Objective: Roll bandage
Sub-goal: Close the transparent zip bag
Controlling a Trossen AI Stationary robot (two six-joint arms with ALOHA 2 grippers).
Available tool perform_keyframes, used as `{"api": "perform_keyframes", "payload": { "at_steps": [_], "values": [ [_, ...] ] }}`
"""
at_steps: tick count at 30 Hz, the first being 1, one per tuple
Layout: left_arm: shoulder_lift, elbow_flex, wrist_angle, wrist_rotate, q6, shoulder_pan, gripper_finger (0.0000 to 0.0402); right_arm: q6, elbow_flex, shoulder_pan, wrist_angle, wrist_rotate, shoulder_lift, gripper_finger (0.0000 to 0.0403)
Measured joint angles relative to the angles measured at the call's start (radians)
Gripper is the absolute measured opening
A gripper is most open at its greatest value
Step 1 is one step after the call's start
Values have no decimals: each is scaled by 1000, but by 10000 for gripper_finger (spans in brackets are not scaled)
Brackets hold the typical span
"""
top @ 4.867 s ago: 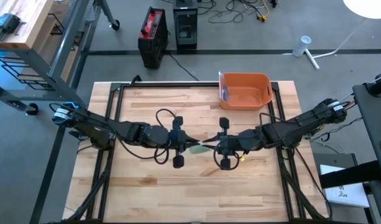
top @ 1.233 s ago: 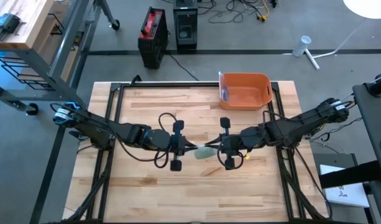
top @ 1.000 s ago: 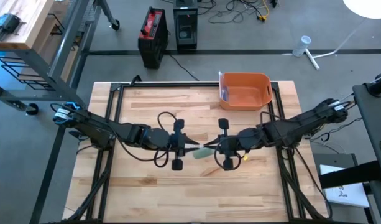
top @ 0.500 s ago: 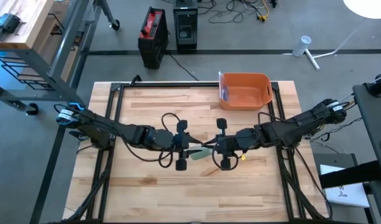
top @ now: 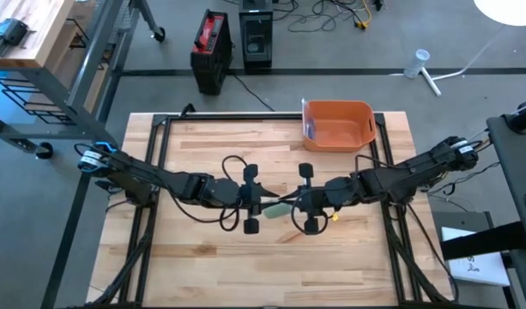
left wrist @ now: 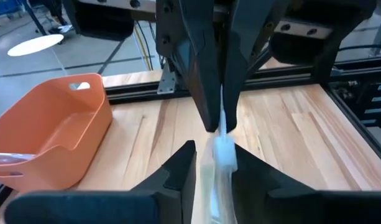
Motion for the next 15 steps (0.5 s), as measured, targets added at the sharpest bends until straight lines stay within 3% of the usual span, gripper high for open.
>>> {"api": "perform_keyframes", "payload": {
  "at_steps": [9,15],
  "values": [
    [-6,0,22,0,-6,-3,40,1,0,-2,-2,0,0,0],
    [-6,0,23,-7,-6,-3,61,2,0,-3,-10,16,0,0]
  ]
}}
